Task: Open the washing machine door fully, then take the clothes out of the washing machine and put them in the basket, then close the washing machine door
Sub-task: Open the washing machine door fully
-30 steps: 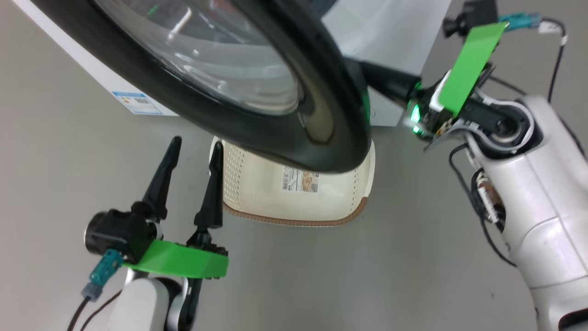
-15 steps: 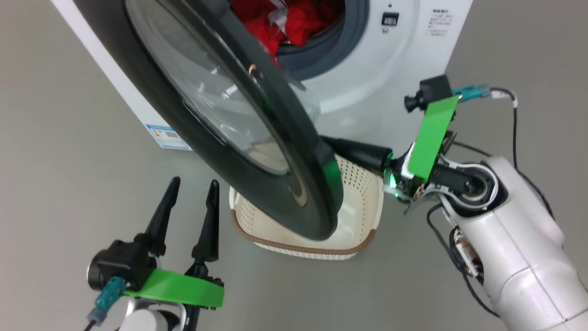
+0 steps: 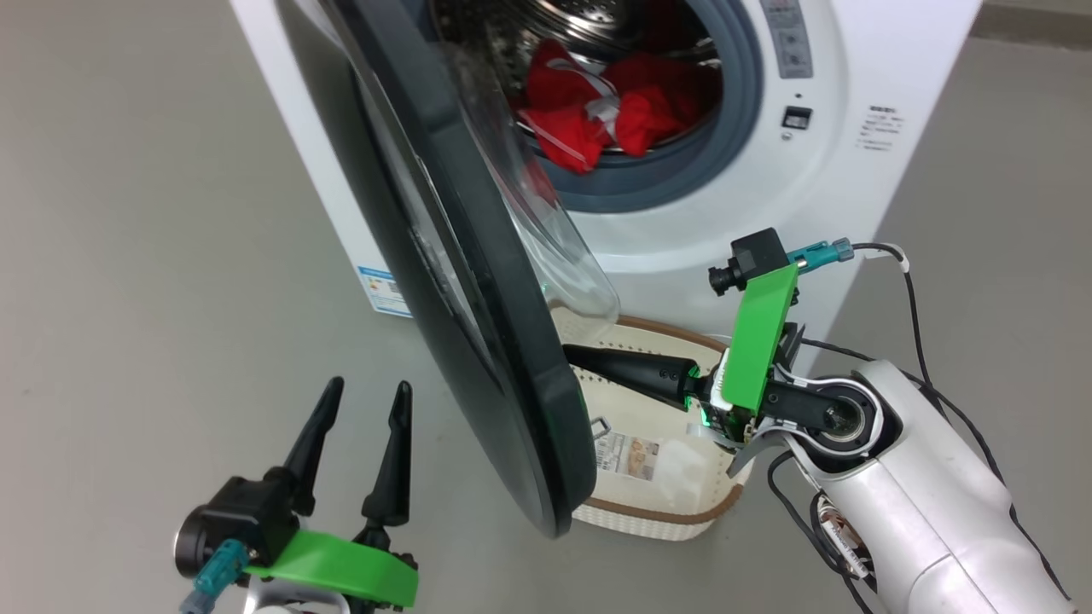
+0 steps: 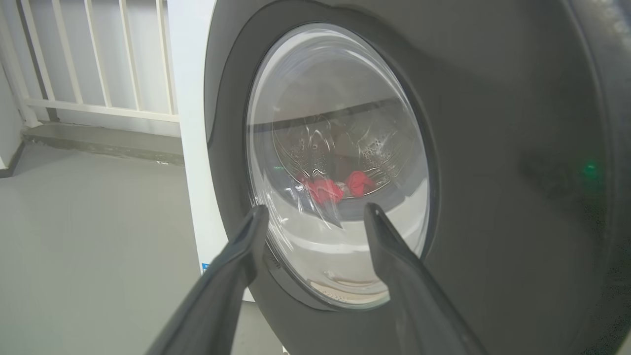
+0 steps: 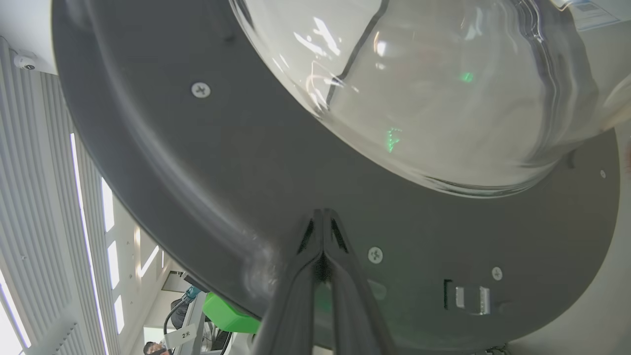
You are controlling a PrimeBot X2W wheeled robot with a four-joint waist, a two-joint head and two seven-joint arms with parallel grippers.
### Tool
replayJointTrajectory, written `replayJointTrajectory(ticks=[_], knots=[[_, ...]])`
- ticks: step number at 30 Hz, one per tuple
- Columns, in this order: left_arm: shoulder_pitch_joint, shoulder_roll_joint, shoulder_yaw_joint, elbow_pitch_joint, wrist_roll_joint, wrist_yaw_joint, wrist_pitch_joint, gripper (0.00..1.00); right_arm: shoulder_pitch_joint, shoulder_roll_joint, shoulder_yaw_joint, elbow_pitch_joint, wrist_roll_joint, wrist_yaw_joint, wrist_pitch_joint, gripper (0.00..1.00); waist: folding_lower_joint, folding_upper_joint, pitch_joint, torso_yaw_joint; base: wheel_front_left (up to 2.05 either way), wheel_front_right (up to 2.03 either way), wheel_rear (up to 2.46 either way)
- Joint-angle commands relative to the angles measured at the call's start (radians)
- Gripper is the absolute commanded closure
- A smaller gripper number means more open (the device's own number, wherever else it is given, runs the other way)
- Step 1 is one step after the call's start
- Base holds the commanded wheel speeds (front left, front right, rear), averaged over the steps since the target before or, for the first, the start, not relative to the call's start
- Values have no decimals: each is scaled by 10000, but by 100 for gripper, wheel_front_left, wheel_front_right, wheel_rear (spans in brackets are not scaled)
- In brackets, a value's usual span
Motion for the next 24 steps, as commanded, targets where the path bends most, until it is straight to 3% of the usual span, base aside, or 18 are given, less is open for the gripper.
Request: replayJointTrajectory(ticks=[1, 17, 24], knots=[[37, 164, 313, -160, -28, -26, -49, 0, 78, 276, 205, -248, 99, 54, -108, 100, 0, 0, -332, 480, 0, 0, 0], [132, 164, 297, 78, -38, -142, -49, 0, 133, 280, 848, -28, 314, 54, -484, 100, 0, 0, -636, 1688, 0, 0, 0], [238, 164, 535, -102, -125, -48, -49, 0, -262, 280, 1622, -13, 543, 54, -689, 100, 0, 0, -459, 1824, 0, 0, 0]])
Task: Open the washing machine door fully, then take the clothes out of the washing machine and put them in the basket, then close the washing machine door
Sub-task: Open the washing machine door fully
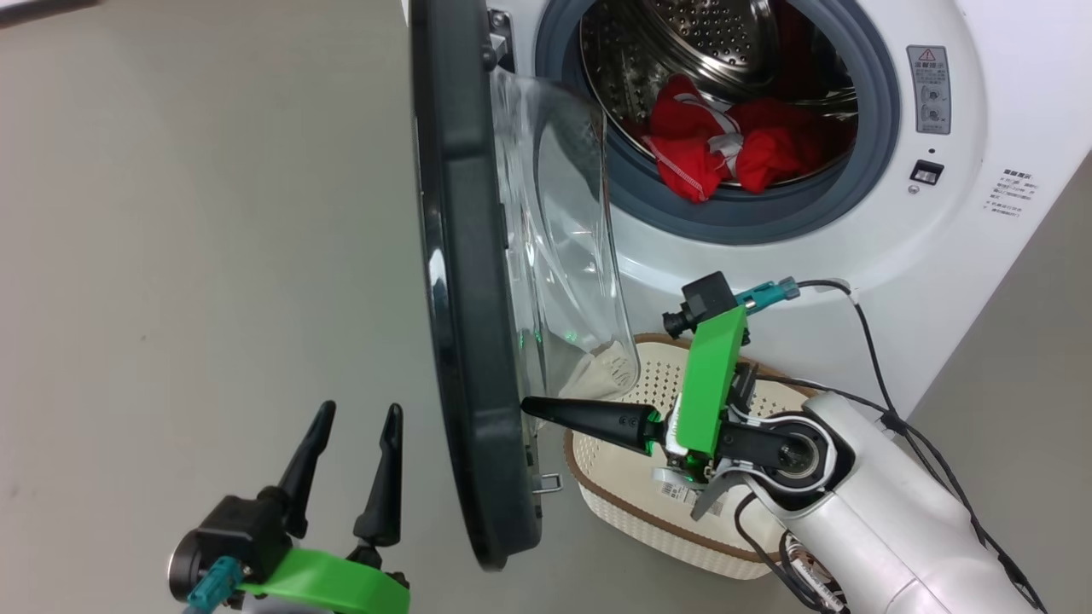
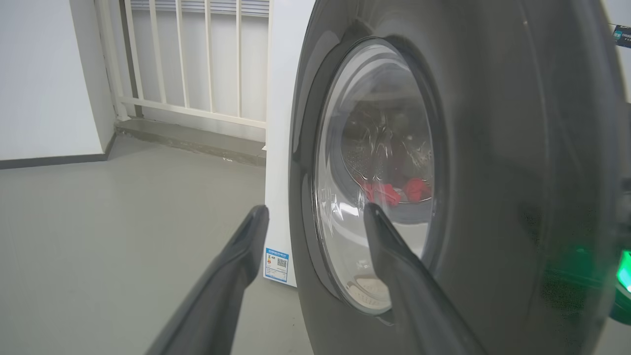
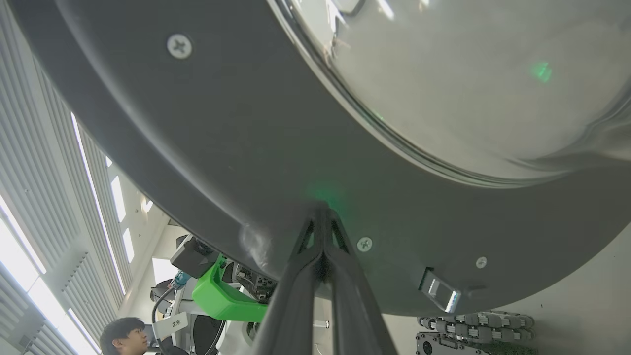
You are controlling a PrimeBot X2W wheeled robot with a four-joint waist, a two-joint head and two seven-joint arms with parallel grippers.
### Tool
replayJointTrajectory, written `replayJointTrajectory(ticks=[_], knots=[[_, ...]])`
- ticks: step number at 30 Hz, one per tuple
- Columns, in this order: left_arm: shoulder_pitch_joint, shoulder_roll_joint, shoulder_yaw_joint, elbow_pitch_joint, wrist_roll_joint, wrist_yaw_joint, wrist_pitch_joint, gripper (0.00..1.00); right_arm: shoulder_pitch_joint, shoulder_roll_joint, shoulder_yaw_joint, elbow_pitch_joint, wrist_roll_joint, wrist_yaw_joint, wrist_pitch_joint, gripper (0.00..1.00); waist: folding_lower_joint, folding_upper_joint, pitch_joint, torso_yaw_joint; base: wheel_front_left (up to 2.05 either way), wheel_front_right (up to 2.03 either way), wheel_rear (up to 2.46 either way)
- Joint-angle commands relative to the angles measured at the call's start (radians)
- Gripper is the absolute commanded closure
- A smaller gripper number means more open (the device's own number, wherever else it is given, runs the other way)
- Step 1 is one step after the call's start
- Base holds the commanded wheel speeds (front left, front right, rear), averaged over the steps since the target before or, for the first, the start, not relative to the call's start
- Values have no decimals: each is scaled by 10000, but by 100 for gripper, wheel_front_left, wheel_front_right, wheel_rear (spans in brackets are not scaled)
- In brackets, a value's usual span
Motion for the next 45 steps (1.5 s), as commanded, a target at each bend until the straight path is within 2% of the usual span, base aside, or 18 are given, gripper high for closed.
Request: replayJointTrajectory(ticks=[1, 10, 11, 12, 13, 17, 21, 24, 29, 33, 38, 45], knots=[[-92, 148, 365, -327, -128, 54, -51, 0, -374, 251, 203, -245, 91, 54, -92, 100, 0, 0, 26, 21, 0, 0, 0], [0, 148, 437, -401, -183, 115, -51, 0, -692, 252, 597, -147, -71, 54, -662, 100, 0, 0, 7, 1, 0, 0, 0], [7, 148, 434, -396, -192, 113, -51, 0, -685, 252, 586, -150, -266, 54, -815, 67, 0, 0, -1, -12, 0, 0, 0], [13, 148, 426, -391, -203, 115, -51, 0, -669, 241, 598, -190, -500, 54, -973, 44, 0, 0, -16, -25, 0, 0, 0], [21, 148, 415, -385, -213, 115, -51, 0, -627, 207, 601, -236, -729, 54, -1171, 2, 0, 0, -28, -37, 0, 0, 0], [16, 148, 352, -320, -206, 95, -51, 0, -369, -132, 673, -665, -1660, 54, -2176, 0, 0, 0, -72, -80, 0, 0, 0], [19, 148, 346, -188, -152, 40, -51, 0, -74, -801, 1358, -1168, -3302, 54, -4125, 0, 0, 0, -192, -134, 0, 0, 0], [27, 148, 371, -108, -122, 10, -51, 0, 67, -1078, 1783, -1199, -3839, 54, -5063, 0, 0, 0, -267, -162, 0, 0, 0], [74, 148, 436, -10, 1, -50, -51, 0, 173, -1667, 2780, -773, -4975, 54, -7367, 0, 0, 0, -445, -271, 0, 0, 0], [146, 148, 490, 15, 98, -98, -51, 0, 224, -1851, 3203, 112, -5658, 54, -8939, 0, 0, 0, -557, -330, 0, 0, 0], [239, 148, 581, 25, 192, -124, -51, 0, 280, -1694, 2740, 1206, -6448, 54, -9524, 0, 0, 0, -644, -439, 0, 0, 0], [341, 148, 623, 22, 315, -123, -51, 0, 1013, -962, -489, 1285, -9792, 54, -9545, 0, 0, 0, -709, -573, 0, 0, 0]])
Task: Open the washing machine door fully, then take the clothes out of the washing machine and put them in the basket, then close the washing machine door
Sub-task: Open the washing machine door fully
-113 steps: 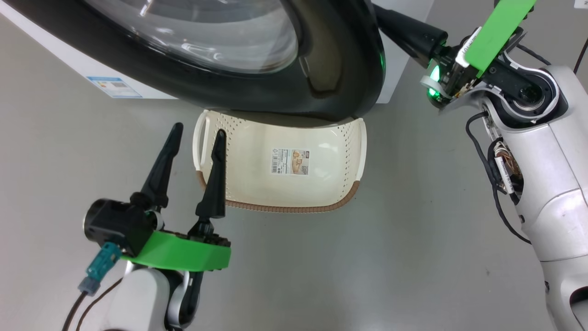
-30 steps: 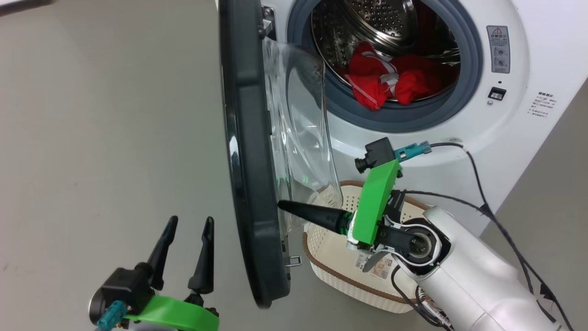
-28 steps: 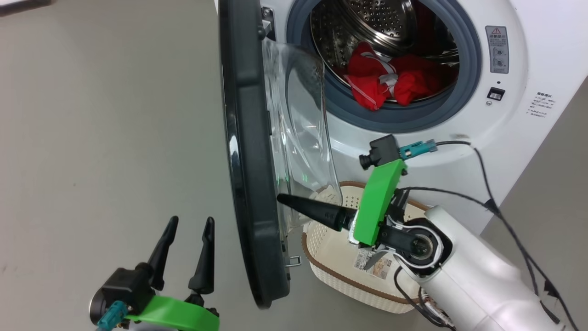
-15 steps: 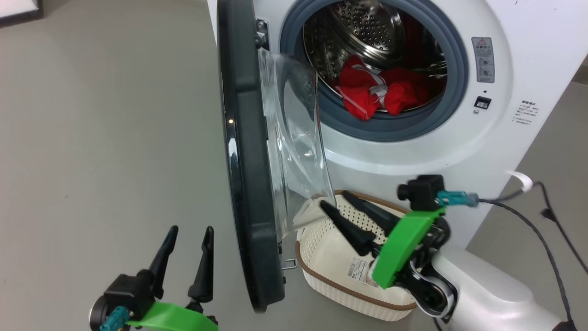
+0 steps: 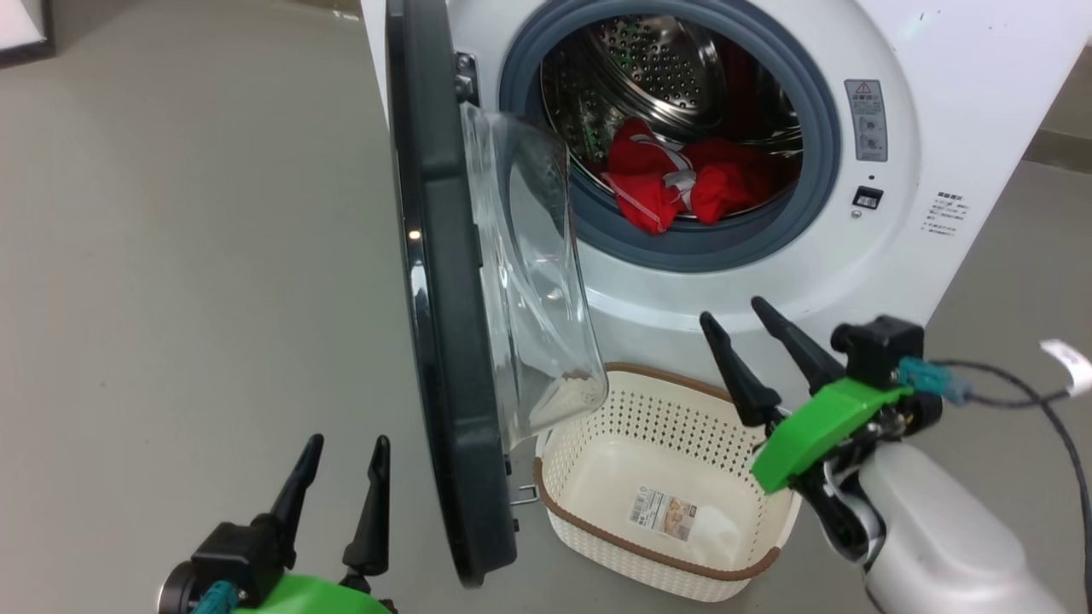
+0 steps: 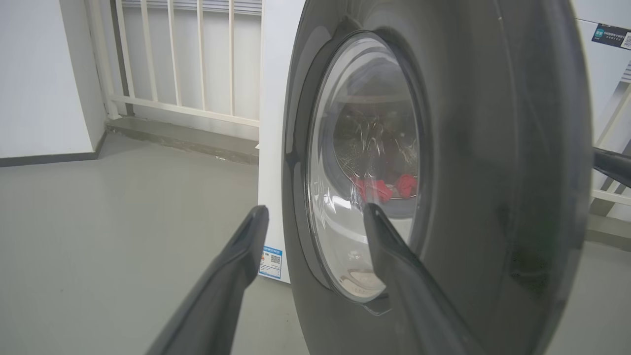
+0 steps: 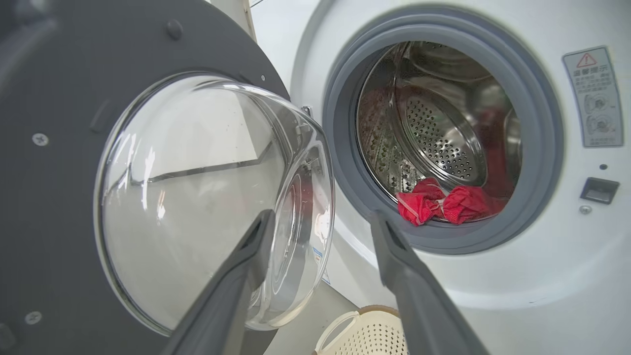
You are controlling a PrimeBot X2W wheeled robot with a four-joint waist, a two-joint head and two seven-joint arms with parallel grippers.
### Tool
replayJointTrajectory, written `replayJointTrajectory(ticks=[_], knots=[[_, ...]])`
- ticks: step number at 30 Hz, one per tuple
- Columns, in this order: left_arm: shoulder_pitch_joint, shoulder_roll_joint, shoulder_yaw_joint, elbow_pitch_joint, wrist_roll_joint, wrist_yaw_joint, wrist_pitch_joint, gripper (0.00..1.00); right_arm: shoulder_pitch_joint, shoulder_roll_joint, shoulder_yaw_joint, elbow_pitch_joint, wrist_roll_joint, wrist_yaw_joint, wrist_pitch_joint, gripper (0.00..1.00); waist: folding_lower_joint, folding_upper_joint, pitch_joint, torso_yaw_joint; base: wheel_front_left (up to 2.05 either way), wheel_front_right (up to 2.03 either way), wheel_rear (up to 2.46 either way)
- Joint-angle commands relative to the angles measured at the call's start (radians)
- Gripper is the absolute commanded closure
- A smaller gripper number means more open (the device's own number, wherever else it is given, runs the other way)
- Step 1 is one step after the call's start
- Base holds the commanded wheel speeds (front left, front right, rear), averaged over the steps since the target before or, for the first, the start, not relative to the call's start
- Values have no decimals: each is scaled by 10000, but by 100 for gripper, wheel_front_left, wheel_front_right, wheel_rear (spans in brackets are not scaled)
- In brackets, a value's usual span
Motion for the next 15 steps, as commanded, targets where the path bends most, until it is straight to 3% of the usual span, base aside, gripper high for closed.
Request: replayJointTrajectory(ticks=[1, 7, 15], knots=[[-127, 135, 356, -216, 96, -96, -51, 0, 445, 346, -514, -385, -681, 50, -131, 0, 0, 0, -21, -19, 0, 0, 0], [-104, 135, 399, -256, 123, -117, -51, 0, 1768, 1097, -2679, -1408, -2792, 50, -132, 0, 0, 0, -49, -73, 0, 0, 0], [-118, 135, 363, -337, 129, -102, -51, 0, 2839, 1355, -3492, -1960, -4512, 50, -133, 0, 0, 0, 50, -129, 0, 0, 0]])
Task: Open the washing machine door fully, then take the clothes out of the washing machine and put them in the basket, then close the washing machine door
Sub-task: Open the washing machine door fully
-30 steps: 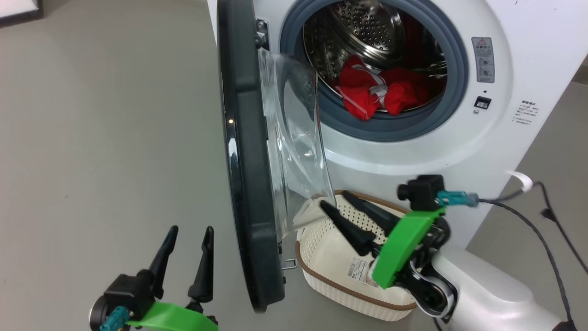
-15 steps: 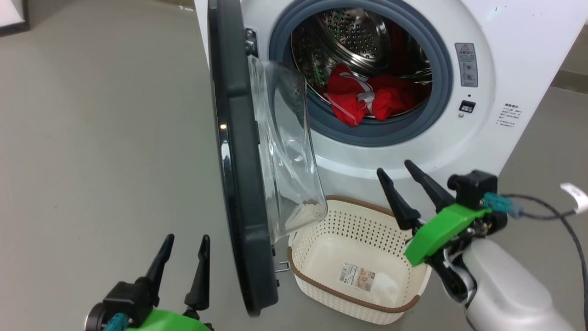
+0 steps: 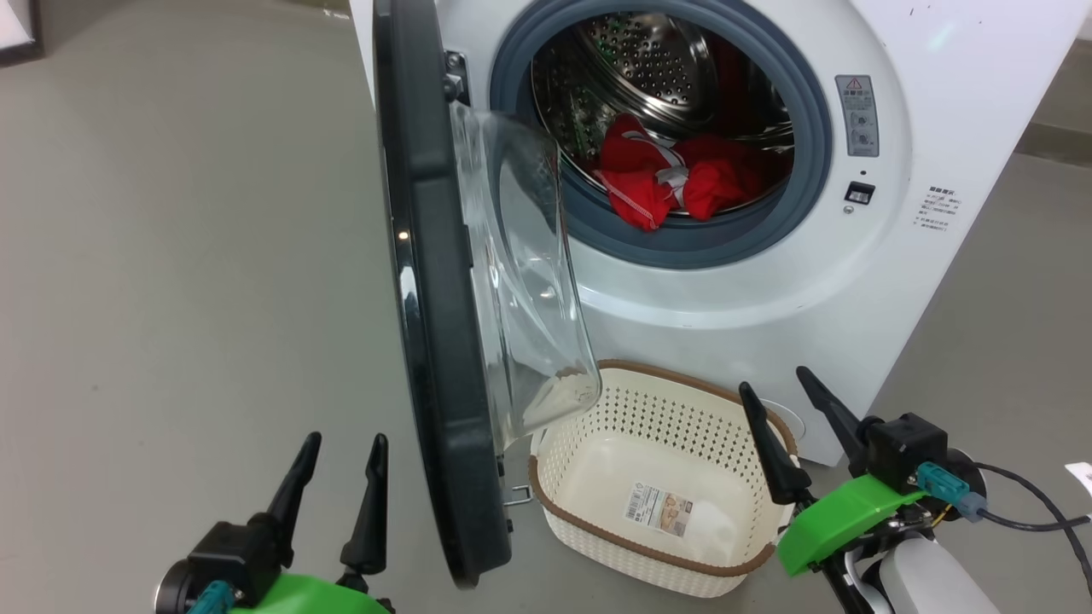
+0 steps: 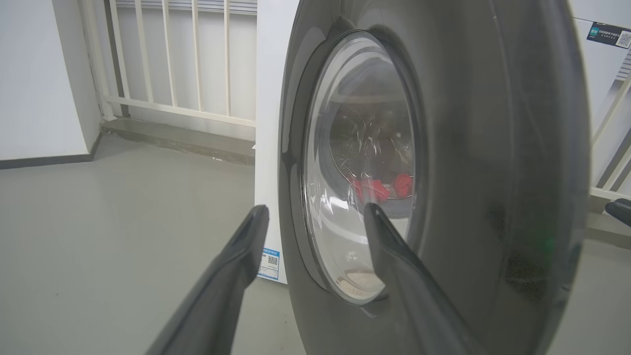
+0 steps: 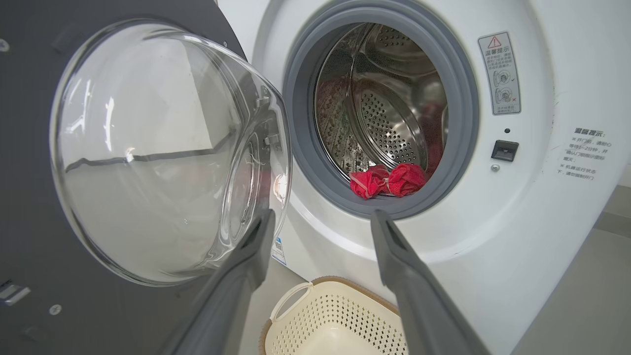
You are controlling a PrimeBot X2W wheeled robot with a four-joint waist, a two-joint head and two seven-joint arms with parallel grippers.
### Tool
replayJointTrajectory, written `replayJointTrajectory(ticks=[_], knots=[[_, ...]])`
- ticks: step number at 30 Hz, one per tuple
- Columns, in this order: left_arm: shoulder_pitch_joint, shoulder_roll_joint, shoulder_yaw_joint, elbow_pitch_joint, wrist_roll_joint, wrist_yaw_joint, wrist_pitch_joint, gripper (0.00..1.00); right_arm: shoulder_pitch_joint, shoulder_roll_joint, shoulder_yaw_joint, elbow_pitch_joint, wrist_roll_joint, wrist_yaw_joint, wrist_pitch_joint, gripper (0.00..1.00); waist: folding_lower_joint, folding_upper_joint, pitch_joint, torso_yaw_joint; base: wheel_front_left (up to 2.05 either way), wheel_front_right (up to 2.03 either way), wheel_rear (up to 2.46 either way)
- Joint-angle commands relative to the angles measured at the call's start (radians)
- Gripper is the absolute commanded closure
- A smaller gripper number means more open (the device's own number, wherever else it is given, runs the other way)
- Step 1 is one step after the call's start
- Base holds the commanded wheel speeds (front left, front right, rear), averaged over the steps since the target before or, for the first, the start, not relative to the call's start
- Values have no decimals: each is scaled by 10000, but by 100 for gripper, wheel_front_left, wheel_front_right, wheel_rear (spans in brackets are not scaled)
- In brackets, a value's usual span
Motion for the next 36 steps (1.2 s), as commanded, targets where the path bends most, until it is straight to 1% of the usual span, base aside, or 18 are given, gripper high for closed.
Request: replayJointTrajectory(ticks=[1, 10, 30, 31, 32, 33, 34, 36], knots=[[-132, 114, 287, -272, 104, -23, -51, 0, -25, 41, 75, -422, -209, 50, -64, 0, 0, 0, 37, -6, 0, 0, 0], [-146, 114, 337, -278, 72, -14, -51, 0, 392, 57, 79, -848, -239, 50, -64, 0, 0, 0, 102, -9, 0, 0, 0], [-104, 114, 435, -181, 29, 65, -51, 0, 443, 60, 200, -759, 167, 50, -64, 0, 0, 0, 155, -169, 0, 0, 0], [-128, 114, 439, -203, 34, 67, -51, 24, 445, 60, 181, -759, 216, 50, -64, 0, 0, 0, 156, -181, 0, 0, 0], [-136, 114, 438, -218, 29, 72, -51, 56, 444, 60, 173, -757, 231, 50, -64, 0, 0, 0, 158, -186, 0, 0, 0], [-151, 114, 432, -238, 21, 81, -51, 81, 441, 60, 162, -753, 243, 50, -64, 0, 0, 0, 161, -190, 0, 0, 0], [-165, 114, 426, -260, 11, 97, -51, 100, 438, 60, 156, -751, 256, 50, -64, 0, 0, 0, 165, -195, 0, 0, 0], [-227, 114, 455, -404, 104, 199, -51, 100, 435, 60, 149, -741, 273, 50, -64, 0, 0, 0, 175, -199, 0, 0, 0]])
